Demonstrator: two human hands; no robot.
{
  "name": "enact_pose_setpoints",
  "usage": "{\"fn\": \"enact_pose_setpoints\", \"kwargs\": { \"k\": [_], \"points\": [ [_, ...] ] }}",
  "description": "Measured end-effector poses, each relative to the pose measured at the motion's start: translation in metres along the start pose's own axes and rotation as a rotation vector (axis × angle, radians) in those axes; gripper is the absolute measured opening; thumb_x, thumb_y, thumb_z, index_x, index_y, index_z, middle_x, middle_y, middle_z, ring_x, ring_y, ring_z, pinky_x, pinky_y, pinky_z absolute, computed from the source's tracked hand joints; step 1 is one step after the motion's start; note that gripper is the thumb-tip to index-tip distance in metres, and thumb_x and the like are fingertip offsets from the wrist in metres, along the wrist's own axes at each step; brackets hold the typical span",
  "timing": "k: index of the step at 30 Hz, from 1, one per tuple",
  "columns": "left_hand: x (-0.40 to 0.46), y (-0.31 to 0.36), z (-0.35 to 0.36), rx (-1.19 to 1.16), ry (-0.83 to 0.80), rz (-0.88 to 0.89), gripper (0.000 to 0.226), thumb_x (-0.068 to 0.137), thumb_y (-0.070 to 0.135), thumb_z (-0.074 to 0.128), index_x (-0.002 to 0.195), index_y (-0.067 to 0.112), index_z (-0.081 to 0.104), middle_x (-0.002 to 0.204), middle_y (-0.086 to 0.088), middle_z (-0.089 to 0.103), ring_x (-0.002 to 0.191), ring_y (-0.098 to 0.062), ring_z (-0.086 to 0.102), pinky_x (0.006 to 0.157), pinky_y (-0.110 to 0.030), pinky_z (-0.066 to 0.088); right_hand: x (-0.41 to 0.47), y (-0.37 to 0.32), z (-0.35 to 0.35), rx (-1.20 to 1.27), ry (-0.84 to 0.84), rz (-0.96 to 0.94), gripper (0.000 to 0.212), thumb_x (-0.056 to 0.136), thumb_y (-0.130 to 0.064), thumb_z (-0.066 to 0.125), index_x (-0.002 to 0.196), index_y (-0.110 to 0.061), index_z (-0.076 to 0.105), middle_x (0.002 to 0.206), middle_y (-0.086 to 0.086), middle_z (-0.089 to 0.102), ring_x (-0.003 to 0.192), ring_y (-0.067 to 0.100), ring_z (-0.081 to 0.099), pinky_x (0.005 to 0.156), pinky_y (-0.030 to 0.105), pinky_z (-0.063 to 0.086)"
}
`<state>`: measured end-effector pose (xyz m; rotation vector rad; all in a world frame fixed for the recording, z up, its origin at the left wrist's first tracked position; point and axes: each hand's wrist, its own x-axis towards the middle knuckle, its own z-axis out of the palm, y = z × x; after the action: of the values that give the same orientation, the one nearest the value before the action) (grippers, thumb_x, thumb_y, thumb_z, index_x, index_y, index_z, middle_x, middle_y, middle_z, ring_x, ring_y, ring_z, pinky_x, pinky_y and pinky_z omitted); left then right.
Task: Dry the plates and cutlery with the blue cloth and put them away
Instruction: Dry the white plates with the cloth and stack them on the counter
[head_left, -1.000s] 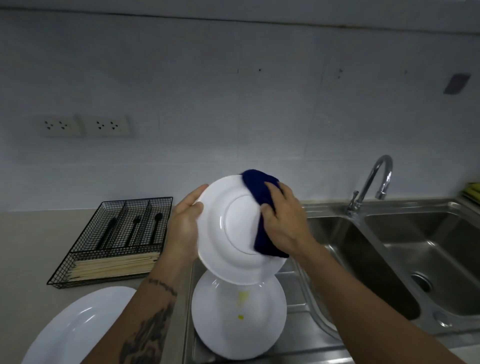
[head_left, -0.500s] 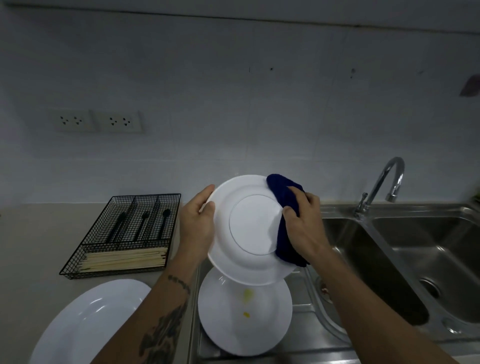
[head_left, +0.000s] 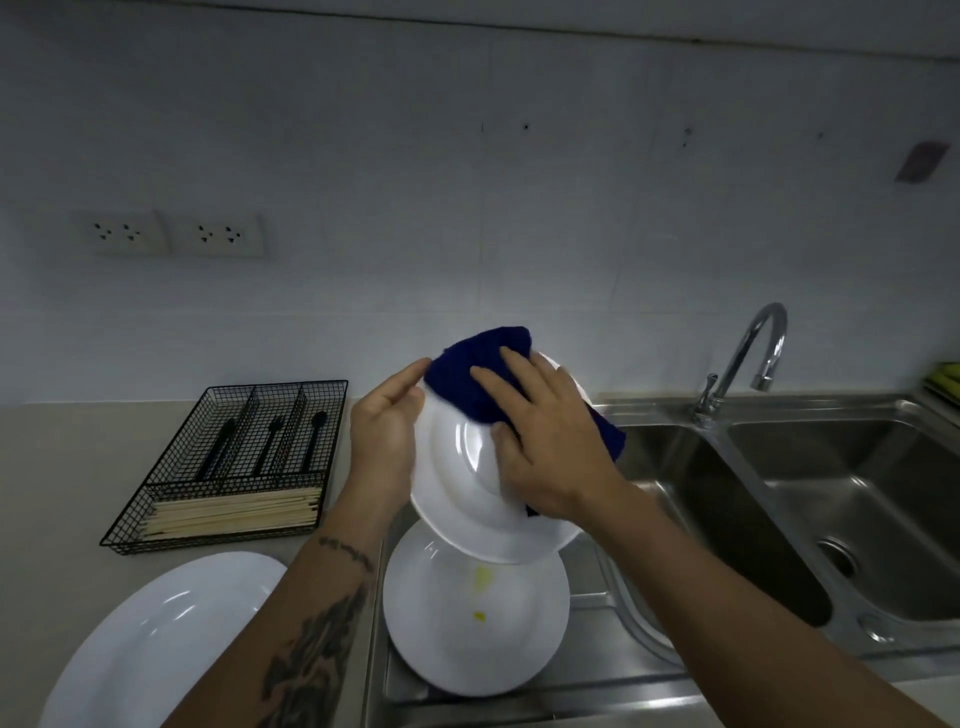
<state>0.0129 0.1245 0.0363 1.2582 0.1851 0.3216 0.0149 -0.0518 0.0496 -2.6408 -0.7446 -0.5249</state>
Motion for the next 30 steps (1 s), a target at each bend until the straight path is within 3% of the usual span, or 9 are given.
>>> {"fn": "enact_pose_setpoints", "kwargs": {
  "k": [5, 10, 12, 15, 18, 20, 23, 26, 30],
  "points": [
    [-0.003, 0.005, -0.007, 0.062, 0.016, -0.022, 0.035, 0.097, 0.002, 0.051, 0.109, 0.026, 0.074, 0.111, -0.004, 0.074, 0.102, -0.023, 0.07, 0.093, -0.04, 0.056, -0.008, 0.012, 0.007, 0.003, -0.089, 0.239, 0.069, 0.094, -0.048, 0.024, 0.16, -0.031, 0.01, 0.168, 0.005, 0.009, 0.154, 0.03, 0.007, 0.124, 0.051, 0.004],
    [-0.013, 0.005, 0.003, -0.016, -0.066, -0.068, 0.033, 0.097, -0.001, 0.05, 0.115, 0.016, 0.072, 0.105, -0.009, 0.076, 0.094, -0.024, 0.073, 0.077, -0.033, 0.06, 0.002, -0.004, 0.01, -0.005, -0.019, 0.065, 0.063, 0.096, -0.042, 0.025, 0.158, -0.03, 0.023, 0.166, 0.009, 0.022, 0.152, 0.034, 0.016, 0.124, 0.049, 0.012],
    [-0.013, 0.004, 0.002, -0.037, -0.07, -0.072, 0.033, 0.097, -0.002, 0.05, 0.117, 0.013, 0.071, 0.108, -0.011, 0.075, 0.097, -0.026, 0.073, 0.081, -0.035, 0.059, 0.001, 0.002, 0.01, 0.035, -0.016, 0.062, 0.063, 0.095, -0.044, 0.025, 0.156, -0.029, 0.03, 0.164, 0.007, 0.026, 0.15, 0.03, 0.021, 0.124, 0.045, 0.016],
    [-0.008, 0.003, -0.006, -0.038, 0.007, -0.04, 0.032, 0.097, -0.002, 0.051, 0.112, 0.017, 0.072, 0.113, -0.008, 0.074, 0.102, -0.024, 0.069, 0.09, -0.037, 0.056, -0.01, 0.026, 0.016, 0.203, 0.004, 0.241, 0.062, 0.096, -0.043, 0.029, 0.155, -0.026, 0.033, 0.162, 0.003, 0.03, 0.148, 0.022, 0.026, 0.123, 0.039, 0.019],
    [-0.006, 0.001, -0.012, -0.084, 0.08, -0.025, 0.031, 0.097, -0.001, 0.053, 0.111, 0.019, 0.071, 0.115, -0.002, 0.073, 0.105, -0.02, 0.069, 0.092, -0.034, 0.054, -0.028, 0.032, 0.023, 0.578, 0.102, 0.51, 0.062, 0.094, -0.042, 0.031, 0.153, -0.024, 0.036, 0.155, 0.0, 0.037, 0.141, 0.018, 0.036, 0.121, 0.044, 0.027],
    [-0.005, -0.002, -0.012, -0.104, 0.11, -0.028, 0.032, 0.097, -0.001, 0.052, 0.112, 0.019, 0.072, 0.117, -0.001, 0.072, 0.104, -0.017, 0.07, 0.088, -0.03, 0.055, -0.04, 0.02, 0.031, 0.682, 0.17, 0.57, 0.063, 0.093, -0.039, 0.031, 0.154, -0.028, 0.032, 0.16, -0.001, 0.03, 0.145, 0.016, 0.029, 0.123, 0.045, 0.023],
    [-0.005, -0.002, -0.001, -0.108, 0.132, -0.043, 0.034, 0.097, -0.001, 0.052, 0.122, 0.013, 0.069, 0.116, 0.001, 0.071, 0.096, -0.013, 0.069, 0.079, -0.023, 0.055, -0.042, 0.002, 0.034, 0.448, 0.197, 0.506, 0.064, 0.092, -0.039, 0.028, 0.156, -0.03, 0.028, 0.166, 0.0, 0.016, 0.15, 0.024, 0.014, 0.123, 0.043, 0.014],
    [-0.009, -0.002, 0.012, -0.098, 0.066, -0.071, 0.034, 0.098, 0.001, 0.05, 0.121, 0.016, 0.07, 0.114, -0.002, 0.072, 0.098, -0.019, 0.07, 0.075, -0.027, 0.058, -0.026, -0.006, 0.029, 0.069, 0.157, 0.309, 0.062, 0.094, -0.042, 0.024, 0.154, -0.03, 0.031, 0.165, 0.005, 0.021, 0.149, 0.035, 0.018, 0.121, 0.054, 0.019],
    [-0.004, 0.0, 0.022, -0.229, 0.112, -0.122, 0.034, 0.095, -0.001, 0.053, 0.117, 0.018, 0.071, 0.107, -0.009, 0.075, 0.095, -0.024, 0.073, 0.072, -0.031, 0.059, -0.01, -0.023, 0.023, -0.047, 0.109, 0.129, 0.057, 0.097, -0.037, 0.033, 0.154, -0.03, 0.033, 0.165, 0.007, 0.023, 0.147, 0.039, 0.022, 0.12, 0.055, 0.021]
  ]
}}
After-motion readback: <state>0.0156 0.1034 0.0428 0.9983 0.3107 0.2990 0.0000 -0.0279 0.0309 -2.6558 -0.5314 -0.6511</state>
